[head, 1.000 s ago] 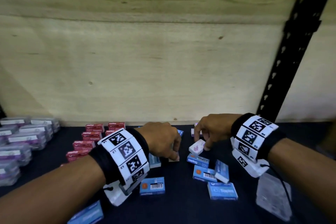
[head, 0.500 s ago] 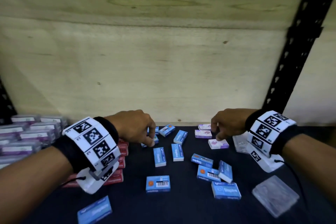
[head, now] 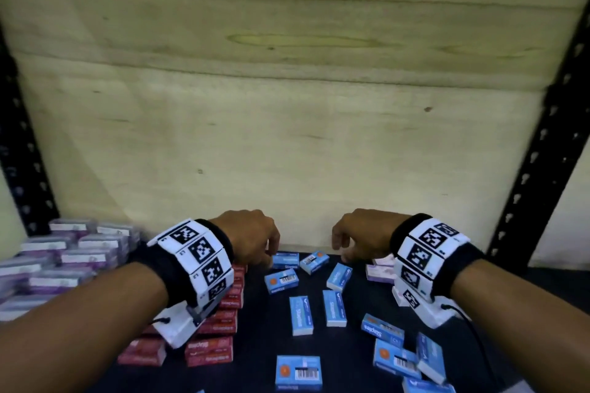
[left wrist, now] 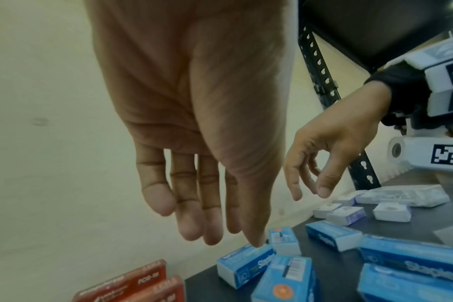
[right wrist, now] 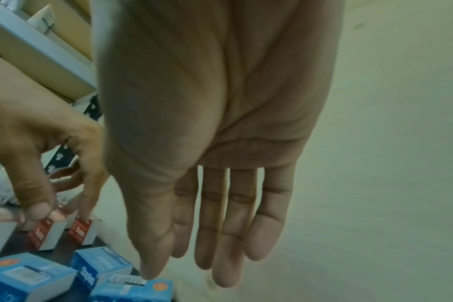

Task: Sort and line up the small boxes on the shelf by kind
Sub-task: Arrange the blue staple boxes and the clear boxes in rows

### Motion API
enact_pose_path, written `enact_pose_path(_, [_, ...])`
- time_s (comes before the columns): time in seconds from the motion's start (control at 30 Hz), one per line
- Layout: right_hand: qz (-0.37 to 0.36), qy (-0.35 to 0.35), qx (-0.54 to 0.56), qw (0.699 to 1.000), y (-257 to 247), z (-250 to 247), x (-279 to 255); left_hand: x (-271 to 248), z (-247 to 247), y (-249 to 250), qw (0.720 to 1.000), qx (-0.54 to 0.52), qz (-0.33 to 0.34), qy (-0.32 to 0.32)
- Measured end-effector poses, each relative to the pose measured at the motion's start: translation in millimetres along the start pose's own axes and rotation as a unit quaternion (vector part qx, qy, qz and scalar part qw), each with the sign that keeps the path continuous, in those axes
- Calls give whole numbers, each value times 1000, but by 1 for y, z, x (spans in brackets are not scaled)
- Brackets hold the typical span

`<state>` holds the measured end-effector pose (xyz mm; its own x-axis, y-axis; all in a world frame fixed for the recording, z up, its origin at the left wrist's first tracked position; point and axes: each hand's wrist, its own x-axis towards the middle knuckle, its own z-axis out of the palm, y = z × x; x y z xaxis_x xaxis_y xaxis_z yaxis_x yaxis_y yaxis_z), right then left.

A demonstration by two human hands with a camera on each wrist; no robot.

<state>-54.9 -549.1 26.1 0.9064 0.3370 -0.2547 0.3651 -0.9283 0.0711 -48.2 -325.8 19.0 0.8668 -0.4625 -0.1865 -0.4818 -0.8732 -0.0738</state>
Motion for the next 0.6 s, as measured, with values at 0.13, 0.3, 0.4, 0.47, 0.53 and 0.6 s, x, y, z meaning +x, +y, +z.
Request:
enact_pose_path(0.13, [-17,-6,-6,1000,-5,0,21,23,1,0,1000,7,10,-24])
enact_pose_path(0.3, [-43,-39,-8,998,-10,3,44,46,0,-1,998,21,11,-61])
enact_pose_path(0.4, [-49,-64,-20,997,-13,5,54,55,3,-3,996,28,17,-88])
enact_pose_path(0.47, [-48,-66,-34,996,-14,8,59,58,4,-4,994,23,33,-102])
enact_pose_path(0.53, [-43,-60,-41,996,-14,11,62,60,4,-5,993,16,43,-106])
enact_pose_path(0.6, [-41,-52,-37,997,-12,14,62,62,5,-4,993,13,40,-106])
